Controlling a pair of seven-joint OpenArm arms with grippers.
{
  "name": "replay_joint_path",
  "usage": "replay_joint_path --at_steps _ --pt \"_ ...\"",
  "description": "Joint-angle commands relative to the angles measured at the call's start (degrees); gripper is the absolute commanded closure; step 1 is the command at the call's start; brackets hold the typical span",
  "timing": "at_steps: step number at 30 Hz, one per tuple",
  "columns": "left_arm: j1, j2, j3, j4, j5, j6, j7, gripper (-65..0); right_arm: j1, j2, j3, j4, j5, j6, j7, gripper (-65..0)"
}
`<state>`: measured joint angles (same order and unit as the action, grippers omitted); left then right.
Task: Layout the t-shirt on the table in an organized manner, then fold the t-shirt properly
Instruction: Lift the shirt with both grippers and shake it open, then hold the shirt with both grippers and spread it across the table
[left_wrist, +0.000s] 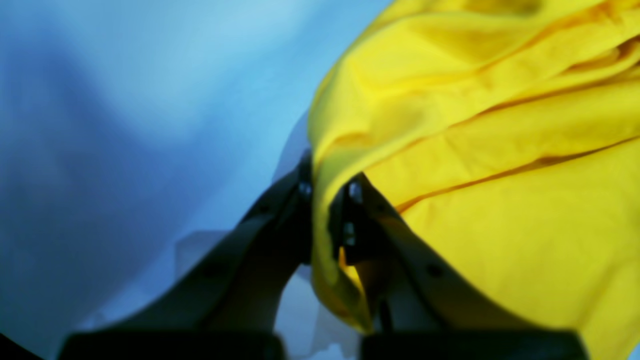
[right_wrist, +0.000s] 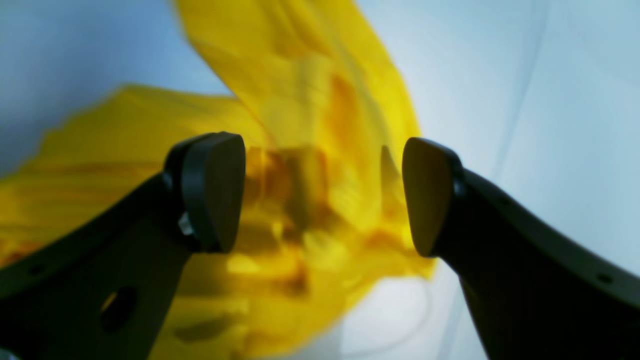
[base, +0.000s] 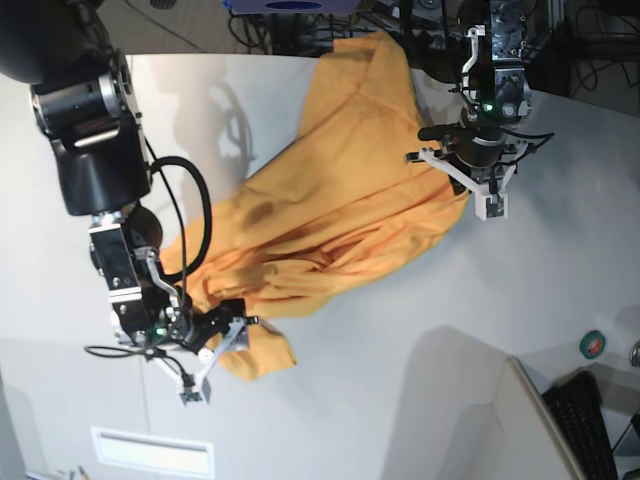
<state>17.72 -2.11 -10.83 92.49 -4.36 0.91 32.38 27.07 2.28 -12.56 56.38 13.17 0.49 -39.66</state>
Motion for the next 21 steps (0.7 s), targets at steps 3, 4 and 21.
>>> replay_joint_path --at_steps 3,4,21 --pt "0.09 -0.04 -0.11 1.18 0.27 0.10 -1.04 0.0 4.27 0.66 0.38 -5.87 -0.73 -0.54 3.13 -46.4" --pt "0.26 -0.04 -0.11 1.18 0.27 0.10 -1.04 0.0 4.71 0.66 0.38 -7.37 -0.73 -0.54 4.10 -46.1" --pt "1.23 0.04 -5.13 1.18 0.27 0.10 -1.04 0.0 10.86 1.28 0.91 -9.30 -0.64 -0.71 10.08 0.0"
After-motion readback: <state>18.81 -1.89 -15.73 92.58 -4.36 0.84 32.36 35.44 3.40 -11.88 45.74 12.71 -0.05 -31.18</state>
